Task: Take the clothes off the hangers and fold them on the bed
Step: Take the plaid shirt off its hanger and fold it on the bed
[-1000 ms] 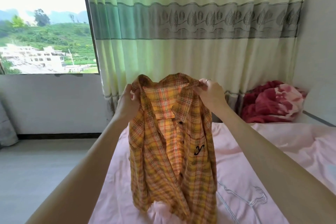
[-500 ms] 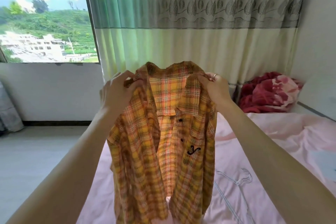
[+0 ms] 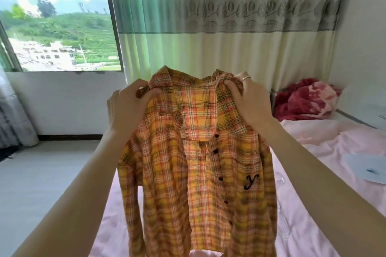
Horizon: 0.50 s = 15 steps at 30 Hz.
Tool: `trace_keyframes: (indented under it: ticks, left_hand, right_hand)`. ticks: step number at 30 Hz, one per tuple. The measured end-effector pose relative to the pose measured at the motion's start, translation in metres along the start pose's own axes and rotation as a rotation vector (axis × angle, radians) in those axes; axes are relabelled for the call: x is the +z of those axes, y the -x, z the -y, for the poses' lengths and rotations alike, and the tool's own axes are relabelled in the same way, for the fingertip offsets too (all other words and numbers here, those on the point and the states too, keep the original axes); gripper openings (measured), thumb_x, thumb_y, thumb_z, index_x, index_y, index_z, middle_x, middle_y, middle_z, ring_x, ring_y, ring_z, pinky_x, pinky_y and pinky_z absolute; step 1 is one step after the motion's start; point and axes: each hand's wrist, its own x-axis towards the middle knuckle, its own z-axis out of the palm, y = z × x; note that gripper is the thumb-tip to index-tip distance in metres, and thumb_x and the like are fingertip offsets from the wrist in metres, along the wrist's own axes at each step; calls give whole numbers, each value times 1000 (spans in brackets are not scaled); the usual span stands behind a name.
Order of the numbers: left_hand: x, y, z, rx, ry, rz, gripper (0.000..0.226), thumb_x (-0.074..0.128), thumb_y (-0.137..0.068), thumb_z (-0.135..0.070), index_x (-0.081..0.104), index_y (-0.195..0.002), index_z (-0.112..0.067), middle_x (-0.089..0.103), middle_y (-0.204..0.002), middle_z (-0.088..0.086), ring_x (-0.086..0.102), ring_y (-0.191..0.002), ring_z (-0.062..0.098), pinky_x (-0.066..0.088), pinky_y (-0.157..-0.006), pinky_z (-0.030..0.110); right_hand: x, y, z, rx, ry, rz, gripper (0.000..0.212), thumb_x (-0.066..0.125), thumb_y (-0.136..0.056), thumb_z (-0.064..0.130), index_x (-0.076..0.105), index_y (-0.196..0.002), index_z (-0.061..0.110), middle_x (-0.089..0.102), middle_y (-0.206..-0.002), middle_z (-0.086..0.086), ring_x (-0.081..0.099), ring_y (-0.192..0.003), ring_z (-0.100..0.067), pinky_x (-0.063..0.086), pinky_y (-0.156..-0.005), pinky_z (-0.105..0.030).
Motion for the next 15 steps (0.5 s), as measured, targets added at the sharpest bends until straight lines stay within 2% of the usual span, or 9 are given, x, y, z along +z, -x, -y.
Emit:
trace_keyframes:
  ticks: [5, 9, 15]
  left_hand:
    - [-38, 5, -10, 64, 10, -66, 37, 61, -80, -56, 68, -87, -21, 57, -63, -5, 55, -63, 18, 43, -65, 31]
    - [-46, -8, -16, 122, 0, -107, 40, 61, -79, -58, 70, -89, -19, 57, -72, -7, 53, -69, 14, 40, -67, 29]
    - [-2, -26, 2, 141, -58, -89, 41, 61, -80, -57, 70, -90, -18, 63, -77, -5, 53, -71, 13, 36, -67, 26]
  right_hand:
    - [-32, 10, 32, -40, 79, -37, 47, 40, -96, 47, 55, -114, 6, 53, -69, 1, 58, -67, -21, 35, -62, -26]
    - [-42, -1, 37, -63, 127, -103, 51, 40, -95, 50, 57, -114, 6, 62, -73, -6, 62, -72, -26, 36, -61, -27]
    - [5, -24, 0, -37, 134, -82, 54, 40, -94, 53, 60, -111, 6, 67, -78, -8, 63, -75, -26, 41, -63, -29]
